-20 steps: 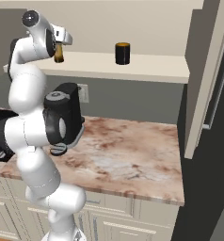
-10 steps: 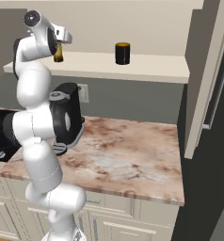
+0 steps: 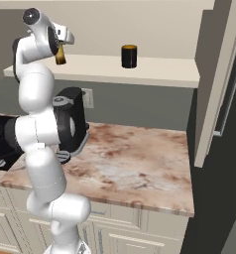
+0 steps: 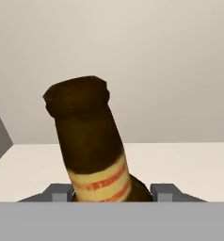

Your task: Open the cabinet directly in front. Then move the beer and the mug to the dining counter with the jar on it.

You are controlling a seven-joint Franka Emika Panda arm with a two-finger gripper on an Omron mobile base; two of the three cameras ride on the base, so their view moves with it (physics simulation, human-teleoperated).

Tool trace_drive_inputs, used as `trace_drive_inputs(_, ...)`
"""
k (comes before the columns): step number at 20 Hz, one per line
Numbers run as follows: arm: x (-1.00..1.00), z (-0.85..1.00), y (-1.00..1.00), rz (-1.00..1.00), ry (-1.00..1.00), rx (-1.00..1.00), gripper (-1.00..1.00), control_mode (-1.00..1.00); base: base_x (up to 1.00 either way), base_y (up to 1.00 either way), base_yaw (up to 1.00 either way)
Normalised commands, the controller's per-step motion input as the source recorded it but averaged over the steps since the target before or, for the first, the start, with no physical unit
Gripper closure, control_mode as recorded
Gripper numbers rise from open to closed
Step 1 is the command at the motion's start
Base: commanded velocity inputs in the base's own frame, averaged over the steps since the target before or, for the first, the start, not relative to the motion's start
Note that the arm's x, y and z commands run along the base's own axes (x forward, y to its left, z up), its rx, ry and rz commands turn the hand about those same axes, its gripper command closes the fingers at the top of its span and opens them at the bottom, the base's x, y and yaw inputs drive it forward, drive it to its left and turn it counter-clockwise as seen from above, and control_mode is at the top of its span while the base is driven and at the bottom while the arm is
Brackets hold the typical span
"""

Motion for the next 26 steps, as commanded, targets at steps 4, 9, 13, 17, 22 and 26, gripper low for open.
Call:
trace_drive_inputs(4,-0.1,0.0,0.0,0.0,0.0,0.0,1.0,-1.0,0.0,0.0,0.0)
trace_drive_inputs(9,-0.76,0.0,0.0,0.0,-0.04,0.0,1.0,-1.0,0.0,0.0,0.0)
trace_drive_inputs(13,-1.0,-0.16,0.07,0.0,-0.06,0.0,1.0,-1.0,0.0,0.0,0.0)
trace_drive_inputs(17,-1.0,-0.26,0.02,-0.01,-0.07,0.0,1.0,-1.0,0.0,0.0,0.0)
trace_drive_inputs(22,-1.0,-0.29,-0.01,-0.05,-0.08,0.0,1.0,-1.0,0.0,0.0,0.0)
trace_drive_inputs(26,-1.0,-0.5,-0.26,0.0,-0.11,0.07,1.0,-1.0,0.0,0.0,0.0)
